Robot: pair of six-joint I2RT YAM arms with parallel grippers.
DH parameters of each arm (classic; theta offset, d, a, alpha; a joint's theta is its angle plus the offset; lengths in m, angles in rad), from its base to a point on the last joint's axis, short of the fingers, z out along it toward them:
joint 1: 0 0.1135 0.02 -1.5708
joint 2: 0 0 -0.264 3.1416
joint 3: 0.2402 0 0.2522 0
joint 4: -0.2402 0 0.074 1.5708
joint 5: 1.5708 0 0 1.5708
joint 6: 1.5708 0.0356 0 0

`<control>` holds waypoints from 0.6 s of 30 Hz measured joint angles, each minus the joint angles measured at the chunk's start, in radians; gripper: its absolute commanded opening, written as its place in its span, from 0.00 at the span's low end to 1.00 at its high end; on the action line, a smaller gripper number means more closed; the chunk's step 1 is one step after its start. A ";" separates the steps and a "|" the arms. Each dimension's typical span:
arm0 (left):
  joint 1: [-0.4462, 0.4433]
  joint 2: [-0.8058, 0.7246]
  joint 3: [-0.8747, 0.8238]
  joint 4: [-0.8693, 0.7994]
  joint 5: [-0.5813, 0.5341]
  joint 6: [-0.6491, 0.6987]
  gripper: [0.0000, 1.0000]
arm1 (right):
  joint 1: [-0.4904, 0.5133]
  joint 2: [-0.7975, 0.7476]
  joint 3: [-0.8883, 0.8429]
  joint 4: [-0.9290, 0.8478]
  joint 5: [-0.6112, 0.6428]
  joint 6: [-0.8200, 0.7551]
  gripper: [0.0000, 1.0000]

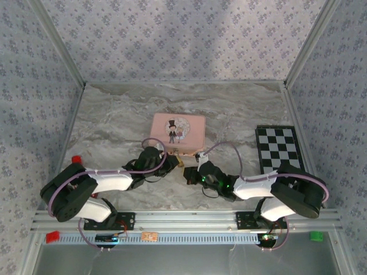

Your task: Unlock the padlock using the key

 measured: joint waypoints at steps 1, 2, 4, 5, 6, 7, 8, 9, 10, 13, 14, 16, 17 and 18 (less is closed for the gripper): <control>0.000 0.000 0.000 -0.002 0.001 0.002 0.00 | 0.000 -0.003 0.000 -0.006 0.000 0.000 0.00; 0.000 0.000 0.000 -0.003 0.002 0.006 0.00 | 0.001 -0.003 0.000 -0.010 0.000 0.000 0.00; 0.000 0.000 0.000 -0.009 0.003 0.011 0.00 | 0.001 -0.003 0.000 -0.015 0.000 0.000 0.00; 0.000 -0.002 0.000 -0.013 0.002 0.014 0.01 | 0.001 -0.003 0.000 -0.017 0.000 0.000 0.00; 0.000 -0.005 0.000 -0.021 0.001 0.017 0.03 | 0.001 -0.003 0.002 -0.021 -0.002 0.000 0.00; 0.001 -0.010 -0.001 -0.034 -0.002 0.024 0.05 | 0.001 -0.003 0.002 -0.027 0.003 -0.001 0.00; 0.000 -0.014 -0.002 -0.041 -0.002 0.027 0.07 | -0.001 -0.003 0.003 -0.032 0.005 -0.003 0.00; 0.000 -0.018 -0.002 -0.048 -0.002 0.029 0.08 | -0.002 -0.003 0.003 -0.038 0.005 -0.003 0.00; 0.000 -0.021 -0.002 -0.054 -0.002 0.032 0.09 | -0.001 -0.003 0.005 -0.039 0.004 -0.007 0.00; 0.000 -0.026 -0.002 -0.062 -0.009 0.036 0.09 | -0.001 0.002 0.014 -0.050 0.004 -0.011 0.00; 0.000 -0.026 -0.002 -0.063 -0.010 0.037 0.09 | -0.001 0.005 0.017 -0.053 0.004 -0.011 0.00; 0.000 -0.026 -0.002 -0.065 -0.013 0.041 0.09 | -0.001 0.007 0.019 -0.057 0.004 -0.014 0.01; 0.000 -0.026 -0.002 -0.066 -0.013 0.043 0.09 | -0.001 0.008 0.019 -0.059 0.004 -0.015 0.03; 0.000 -0.026 -0.002 -0.068 -0.013 0.043 0.09 | -0.001 0.008 0.019 -0.061 0.004 -0.015 0.07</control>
